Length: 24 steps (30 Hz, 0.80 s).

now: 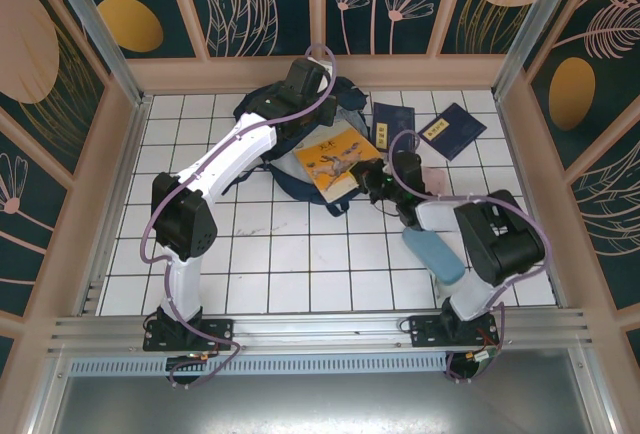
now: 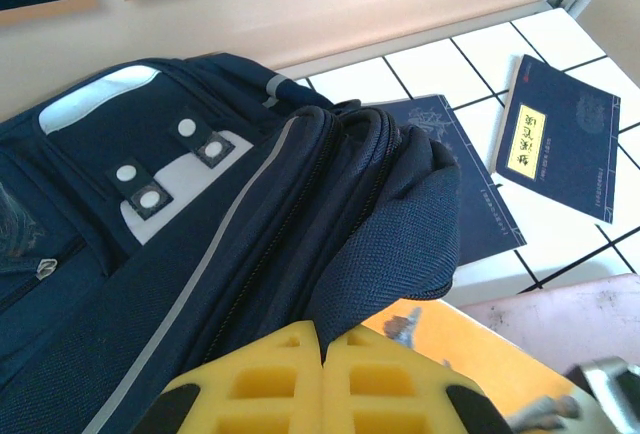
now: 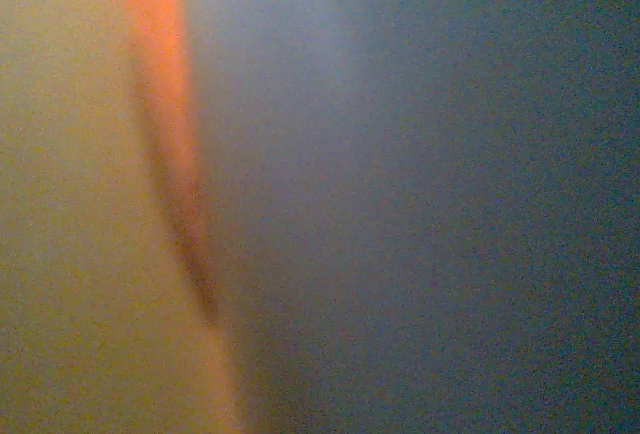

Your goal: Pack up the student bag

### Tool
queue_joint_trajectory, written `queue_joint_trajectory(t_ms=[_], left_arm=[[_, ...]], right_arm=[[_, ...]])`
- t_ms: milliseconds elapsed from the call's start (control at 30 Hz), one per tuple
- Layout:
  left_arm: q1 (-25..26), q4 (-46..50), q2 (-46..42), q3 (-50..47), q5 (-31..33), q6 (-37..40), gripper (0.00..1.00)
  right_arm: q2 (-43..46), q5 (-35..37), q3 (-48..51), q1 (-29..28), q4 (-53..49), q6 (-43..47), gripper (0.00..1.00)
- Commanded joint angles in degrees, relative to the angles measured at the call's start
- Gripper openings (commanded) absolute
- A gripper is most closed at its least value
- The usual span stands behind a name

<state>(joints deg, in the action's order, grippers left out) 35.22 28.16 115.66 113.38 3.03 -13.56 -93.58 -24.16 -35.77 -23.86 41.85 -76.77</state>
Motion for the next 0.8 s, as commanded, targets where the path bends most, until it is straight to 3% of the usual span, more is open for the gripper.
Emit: queue_joint_trajectory(t_ms=[0,333,567,767], left_arm=[[-0.36,-6.03,-0.81,2.35,0.21,0.49,0.03],[-0.40,-5.88,-1.12,2.42,0.19,0.34,0.03],[-0.40,-6.28,-1.15,2.36,-0.22,0.29,0.03],[-0.41,-6.01,-1.44,2.38,-0.46,0.34,0.03]], right_arm=[[5.62,0.09,3.66,1.07,9.46,1.83,0.00],[8.61,2.87,4.76,2.67,14.38,-0.95,0.00],[2.36,5.17,0.07,1.19,13.74,-0.94,0.00],[-4.92,2.99,-1.26,1.05,29.77,-7.05,0.00]])
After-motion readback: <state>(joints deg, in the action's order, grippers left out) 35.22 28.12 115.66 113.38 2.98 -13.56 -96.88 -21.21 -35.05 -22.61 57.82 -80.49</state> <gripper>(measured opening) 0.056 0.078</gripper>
